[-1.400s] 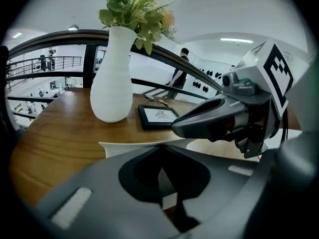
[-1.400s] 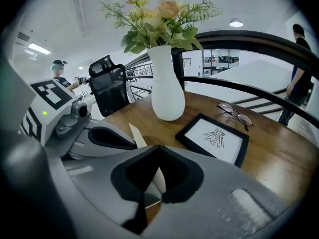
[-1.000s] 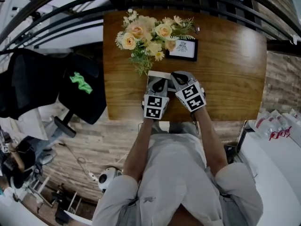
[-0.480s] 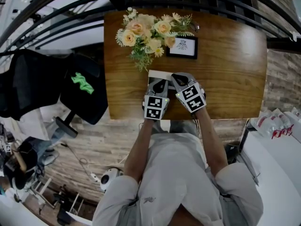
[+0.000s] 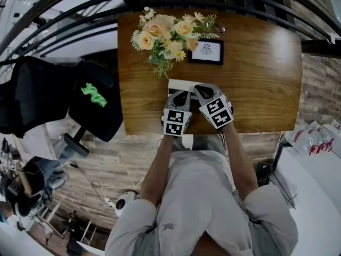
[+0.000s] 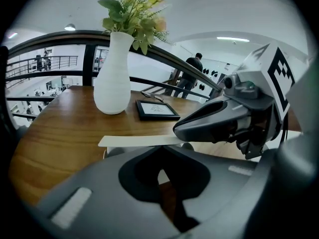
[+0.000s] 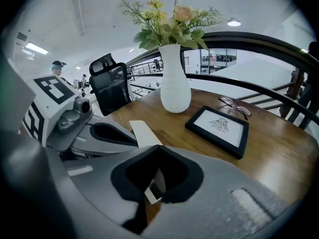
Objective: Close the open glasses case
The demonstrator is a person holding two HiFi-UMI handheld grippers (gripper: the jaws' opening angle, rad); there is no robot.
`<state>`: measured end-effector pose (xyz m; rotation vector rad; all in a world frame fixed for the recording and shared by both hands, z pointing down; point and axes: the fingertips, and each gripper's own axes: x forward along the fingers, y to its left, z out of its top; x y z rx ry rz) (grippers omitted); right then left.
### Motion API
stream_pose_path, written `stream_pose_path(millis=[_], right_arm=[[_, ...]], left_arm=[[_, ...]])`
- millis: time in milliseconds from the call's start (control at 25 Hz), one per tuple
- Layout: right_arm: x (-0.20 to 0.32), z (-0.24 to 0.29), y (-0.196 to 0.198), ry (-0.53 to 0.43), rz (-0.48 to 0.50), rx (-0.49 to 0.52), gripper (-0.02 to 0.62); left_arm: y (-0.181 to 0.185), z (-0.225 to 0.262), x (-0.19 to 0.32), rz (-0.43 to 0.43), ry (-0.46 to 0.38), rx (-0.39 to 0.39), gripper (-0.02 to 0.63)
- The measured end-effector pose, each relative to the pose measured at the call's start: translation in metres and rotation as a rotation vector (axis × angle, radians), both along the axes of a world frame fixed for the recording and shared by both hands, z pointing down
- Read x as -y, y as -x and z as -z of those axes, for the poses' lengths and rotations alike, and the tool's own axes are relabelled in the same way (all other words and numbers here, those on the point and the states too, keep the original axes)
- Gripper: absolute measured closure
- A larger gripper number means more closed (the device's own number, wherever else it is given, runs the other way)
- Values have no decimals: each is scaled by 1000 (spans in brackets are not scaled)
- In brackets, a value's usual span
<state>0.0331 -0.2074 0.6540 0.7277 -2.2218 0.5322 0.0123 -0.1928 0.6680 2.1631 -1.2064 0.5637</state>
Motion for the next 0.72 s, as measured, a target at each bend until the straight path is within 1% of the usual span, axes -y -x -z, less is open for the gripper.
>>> stream_pose_path(millis=[720], right_arm=[[-19, -4, -2, 20, -22, -4, 592]], left_arm=[[2, -4, -16, -34, 20, 9, 587]])
